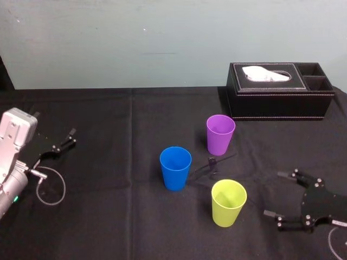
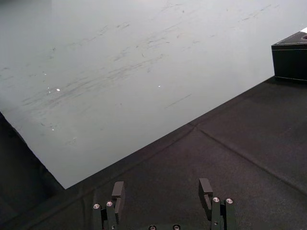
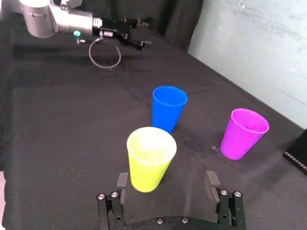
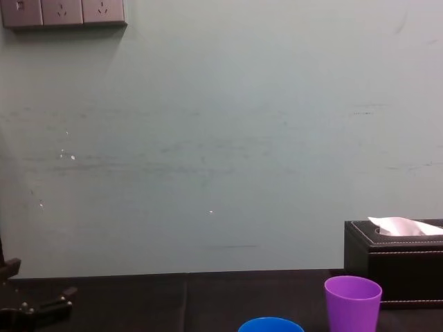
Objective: Stack the three plastic cups sequentially using one hand.
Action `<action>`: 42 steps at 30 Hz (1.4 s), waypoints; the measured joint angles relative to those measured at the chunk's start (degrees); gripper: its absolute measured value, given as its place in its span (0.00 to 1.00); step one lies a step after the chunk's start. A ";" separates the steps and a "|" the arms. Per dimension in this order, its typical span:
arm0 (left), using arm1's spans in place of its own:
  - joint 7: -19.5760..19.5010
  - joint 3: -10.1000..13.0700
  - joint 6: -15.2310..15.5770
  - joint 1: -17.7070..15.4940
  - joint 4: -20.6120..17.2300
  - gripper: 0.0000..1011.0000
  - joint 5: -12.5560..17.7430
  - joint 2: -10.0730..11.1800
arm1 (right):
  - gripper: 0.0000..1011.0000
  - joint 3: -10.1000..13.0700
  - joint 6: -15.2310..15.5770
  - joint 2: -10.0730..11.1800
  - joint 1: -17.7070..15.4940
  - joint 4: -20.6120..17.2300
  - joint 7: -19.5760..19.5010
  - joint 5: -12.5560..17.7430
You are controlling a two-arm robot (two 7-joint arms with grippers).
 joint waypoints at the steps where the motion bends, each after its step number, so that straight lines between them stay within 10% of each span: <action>1: 0.00 0.00 0.00 0.00 0.00 1.00 0.00 0.00 | 0.99 -0.36 0.13 -0.16 0.15 0.15 -0.04 -0.33; 42: 0.00 0.00 0.00 0.00 0.00 1.00 0.00 0.00 | 0.99 -7.86 4.49 -5.65 6.59 5.23 -0.22 -1.85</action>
